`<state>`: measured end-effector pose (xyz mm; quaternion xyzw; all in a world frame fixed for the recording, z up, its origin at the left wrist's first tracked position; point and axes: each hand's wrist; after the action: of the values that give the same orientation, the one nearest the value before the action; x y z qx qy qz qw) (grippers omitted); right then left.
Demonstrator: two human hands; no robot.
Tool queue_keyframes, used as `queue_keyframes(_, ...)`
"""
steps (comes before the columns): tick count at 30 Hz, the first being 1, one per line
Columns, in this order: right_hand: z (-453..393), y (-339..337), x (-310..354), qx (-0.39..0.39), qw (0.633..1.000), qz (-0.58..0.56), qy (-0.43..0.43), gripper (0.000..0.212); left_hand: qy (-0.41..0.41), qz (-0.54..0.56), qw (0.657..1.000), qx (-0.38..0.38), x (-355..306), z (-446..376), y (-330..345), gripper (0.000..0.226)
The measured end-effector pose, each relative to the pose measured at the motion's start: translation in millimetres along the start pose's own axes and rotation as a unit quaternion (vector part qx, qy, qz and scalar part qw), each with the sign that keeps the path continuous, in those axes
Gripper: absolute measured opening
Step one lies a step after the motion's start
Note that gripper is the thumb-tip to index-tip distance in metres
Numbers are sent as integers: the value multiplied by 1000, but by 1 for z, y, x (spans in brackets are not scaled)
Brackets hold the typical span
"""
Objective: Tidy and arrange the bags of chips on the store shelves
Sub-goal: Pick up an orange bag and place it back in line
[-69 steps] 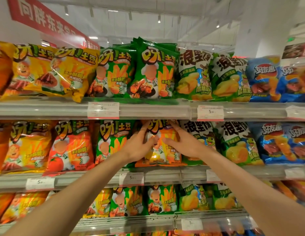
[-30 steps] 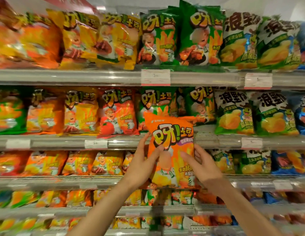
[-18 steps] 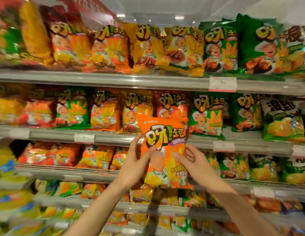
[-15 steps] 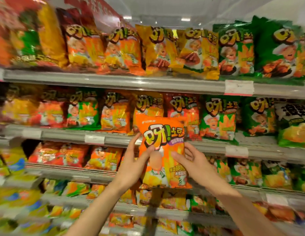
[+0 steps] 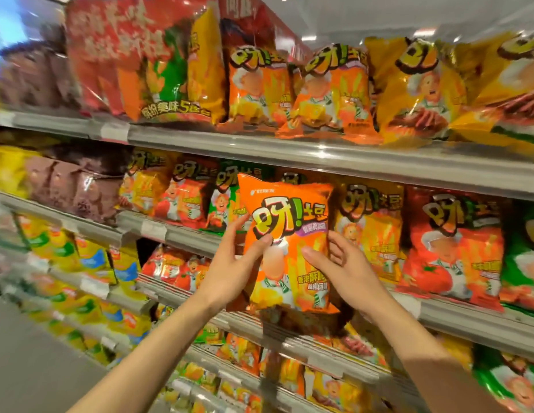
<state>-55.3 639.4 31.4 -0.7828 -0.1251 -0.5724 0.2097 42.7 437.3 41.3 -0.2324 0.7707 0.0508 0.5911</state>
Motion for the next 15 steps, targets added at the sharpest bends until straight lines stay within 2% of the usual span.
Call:
queue_keyframes(3, -24, 20, -7, -2, 1000, 11, 2, 95, -4, 12, 1000, 0, 12, -16, -21, 71)
queue_keyframes(8, -49, 58, -6, -29, 999, 15, -1, 87, 20, 3, 1000, 22, 35, -49, -58, 72)
queue_keyframes(11, -54, 86, 0, -53, 998, 14, 16, 76, 28, 7, 998, 50, 46, -69, -81, 63)
queue_keyframes(15, -58, 121, 12, -81, 996, 39, 22, 50, 43, 29, 994, 92, 54, -87, -110, 61)
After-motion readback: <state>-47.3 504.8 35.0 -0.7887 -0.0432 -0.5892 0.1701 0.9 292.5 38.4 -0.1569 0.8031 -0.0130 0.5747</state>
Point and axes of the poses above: each hand's wrist, its own z-axis away from the middle knuckle, its own y-axis out of the palm, x = y × z, and after that the axes turned 3 degrees about -z, right-handed
